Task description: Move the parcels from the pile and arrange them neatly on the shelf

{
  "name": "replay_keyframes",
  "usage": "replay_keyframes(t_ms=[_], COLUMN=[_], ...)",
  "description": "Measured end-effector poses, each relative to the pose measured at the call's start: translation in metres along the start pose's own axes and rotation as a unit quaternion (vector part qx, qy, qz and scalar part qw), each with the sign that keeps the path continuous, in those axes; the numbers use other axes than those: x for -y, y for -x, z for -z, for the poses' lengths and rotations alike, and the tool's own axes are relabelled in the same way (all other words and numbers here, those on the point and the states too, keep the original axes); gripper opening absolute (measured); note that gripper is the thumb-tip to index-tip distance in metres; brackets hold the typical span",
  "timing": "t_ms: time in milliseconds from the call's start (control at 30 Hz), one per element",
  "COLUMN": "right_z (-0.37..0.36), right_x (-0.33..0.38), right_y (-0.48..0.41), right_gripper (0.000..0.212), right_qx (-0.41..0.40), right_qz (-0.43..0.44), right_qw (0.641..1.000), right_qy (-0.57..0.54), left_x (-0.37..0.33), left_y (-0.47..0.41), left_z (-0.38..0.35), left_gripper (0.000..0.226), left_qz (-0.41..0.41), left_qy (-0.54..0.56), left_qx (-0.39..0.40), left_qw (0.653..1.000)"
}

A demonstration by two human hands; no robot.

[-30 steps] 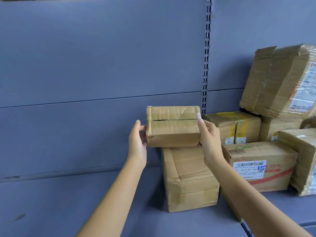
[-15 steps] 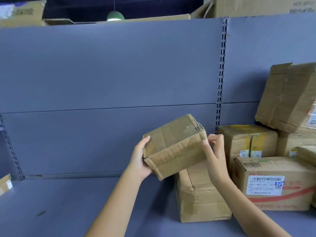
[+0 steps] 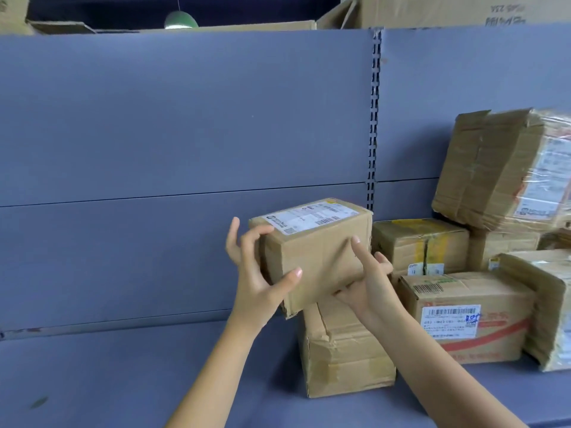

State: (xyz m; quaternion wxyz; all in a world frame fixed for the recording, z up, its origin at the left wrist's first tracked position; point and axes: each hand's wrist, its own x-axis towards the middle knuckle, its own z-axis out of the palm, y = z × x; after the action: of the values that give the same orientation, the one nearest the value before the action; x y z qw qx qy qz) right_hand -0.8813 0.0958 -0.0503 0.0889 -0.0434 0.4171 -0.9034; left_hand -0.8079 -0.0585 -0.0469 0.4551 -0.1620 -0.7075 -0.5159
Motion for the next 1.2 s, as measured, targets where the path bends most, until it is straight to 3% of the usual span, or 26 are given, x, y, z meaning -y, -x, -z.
replay_keyframes(t_ms=[67, 133, 233, 400, 533, 633, 833, 1033, 1200], right_z=[-0.004, -0.005, -0.005, 0.005, 0.013, 0.023, 0.075, 0.152, 0.210], right_x=[0.000, 0.002, 0.002, 0.000, 0.012, 0.030, 0.089, 0.126, 0.120], right_y=[0.003, 0.004, 0.003, 0.000, -0.001, 0.002, 0.020, 0.031, 0.032], right_gripper=[0.103, 0.111, 0.121, 0.110, 0.090, 0.081, 0.034, 0.057, 0.059], right_qx=[0.052, 0.050, 0.044, 0.044, 0.094, 0.154, 0.177, 0.142, 0.148], right_qz=[0.006, 0.018, 0.006, 0.003, 0.094, 0.184, 0.288, 0.251, 0.178], right_qw=[0.999, 0.998, 0.997, 0.996, 0.985, 0.962, 0.925, 0.930, 0.929], right_qy=[-0.003, 0.016, 0.058, 0.079, 0.112, 0.127, 0.175, 0.226, 0.288], left_x=[0.001, 0.007, 0.020, 0.030, 0.019, 0.003, -0.024, -0.029, -0.018], left_y=[0.003, 0.007, 0.019, 0.036, 0.033, 0.030, 0.027, 0.034, 0.049], left_z=[-0.004, -0.005, -0.006, -0.011, -0.007, -0.017, -0.084, -0.166, -0.207], left_gripper=[0.064, 0.064, 0.066, 0.066, 0.053, 0.057, 0.060, 0.080, 0.077], left_qz=[-0.077, -0.116, -0.126, -0.115, -0.062, 0.010, 0.067, 0.109, 0.118], left_qy=[-0.059, -0.118, -0.173, -0.174, -0.085, 0.011, 0.094, 0.159, 0.174], left_qx=[0.016, 0.042, 0.068, 0.077, 0.116, 0.108, 0.217, 0.258, 0.240], left_qw=[0.995, 0.985, 0.974, 0.975, 0.988, 0.994, 0.969, 0.947, 0.948])
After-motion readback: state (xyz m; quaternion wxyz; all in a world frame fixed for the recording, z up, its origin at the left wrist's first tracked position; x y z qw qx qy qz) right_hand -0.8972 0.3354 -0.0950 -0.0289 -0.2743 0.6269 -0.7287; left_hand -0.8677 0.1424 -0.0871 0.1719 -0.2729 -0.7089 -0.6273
